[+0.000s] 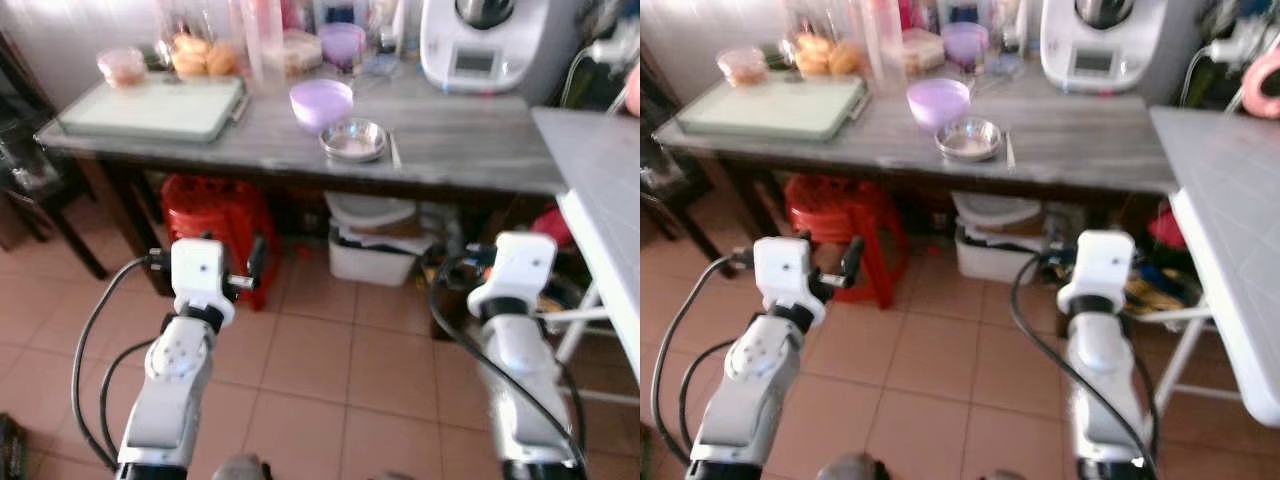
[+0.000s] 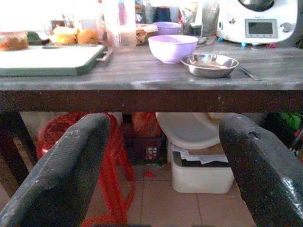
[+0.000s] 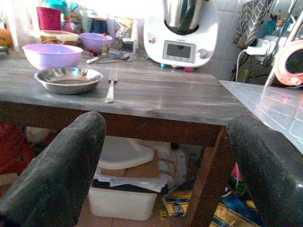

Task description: Setting the table

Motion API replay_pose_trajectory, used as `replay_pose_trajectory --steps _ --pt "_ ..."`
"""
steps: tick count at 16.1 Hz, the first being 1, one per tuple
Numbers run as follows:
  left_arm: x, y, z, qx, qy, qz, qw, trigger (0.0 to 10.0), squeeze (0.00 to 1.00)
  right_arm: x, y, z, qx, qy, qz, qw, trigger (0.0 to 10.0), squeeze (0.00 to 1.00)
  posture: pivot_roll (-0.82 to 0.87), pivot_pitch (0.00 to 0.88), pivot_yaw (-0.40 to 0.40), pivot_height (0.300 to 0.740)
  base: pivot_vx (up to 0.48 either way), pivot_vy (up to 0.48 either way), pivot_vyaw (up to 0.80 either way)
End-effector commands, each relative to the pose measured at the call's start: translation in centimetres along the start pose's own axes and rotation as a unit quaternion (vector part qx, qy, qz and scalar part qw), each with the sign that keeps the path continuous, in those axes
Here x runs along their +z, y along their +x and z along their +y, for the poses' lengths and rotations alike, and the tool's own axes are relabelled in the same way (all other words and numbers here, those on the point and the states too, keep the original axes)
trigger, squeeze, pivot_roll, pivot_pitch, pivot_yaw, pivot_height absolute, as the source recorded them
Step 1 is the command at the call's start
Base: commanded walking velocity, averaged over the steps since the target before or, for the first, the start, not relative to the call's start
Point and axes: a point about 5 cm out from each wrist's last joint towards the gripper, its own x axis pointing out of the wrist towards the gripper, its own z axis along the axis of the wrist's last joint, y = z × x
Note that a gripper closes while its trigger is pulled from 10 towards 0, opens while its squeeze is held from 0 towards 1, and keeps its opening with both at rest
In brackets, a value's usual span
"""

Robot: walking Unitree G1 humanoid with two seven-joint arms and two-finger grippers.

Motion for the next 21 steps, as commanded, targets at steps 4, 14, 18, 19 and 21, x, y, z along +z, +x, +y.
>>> replay_pose_trajectory --steps 4,14,18,19,21 --pt "0.26 0.13 -0.43 -0.018 -0.003 -0.004 1.0 10.0 0.0 0.29 0.29 0.3 0.006 0.013 0.0 1.0 10.0 0.0 -0.01 0.0 0.014 0.74 0.0 -0.077 0.0" --pt "0.27 0.19 -0.37 -0.018 -0.003 -0.006 1.0 10.0 0.0 0.49 0.49 0.57 0.017 0.025 -0.006 1.0 10.0 0.0 -0.01 0.0 0.014 0.74 0.0 -0.353 0.0" --pt "0.35 0.26 -0.36 -0.02 -0.001 -0.008 1.0 10.0 0.0 0.43 0.67 0.45 0.015 0.027 -0.004 1.0 10.0 0.0 0.0 0.0 0.016 0.74 0.0 -0.389 0.0" --pt "0.35 0.27 -0.35 -0.021 -0.001 -0.008 1.0 10.0 0.0 0.42 0.67 0.49 0.015 0.027 -0.004 1.0 10.0 0.0 0.0 0.0 0.017 0.74 0.0 -0.42 0.0" --pt "0.37 0.3 -0.38 -0.021 -0.001 -0.008 1.0 10.0 0.0 0.4 0.69 0.51 0.016 0.026 -0.004 1.0 10.0 0.0 0.0 0.0 0.016 0.74 0.0 -0.422 0.0"
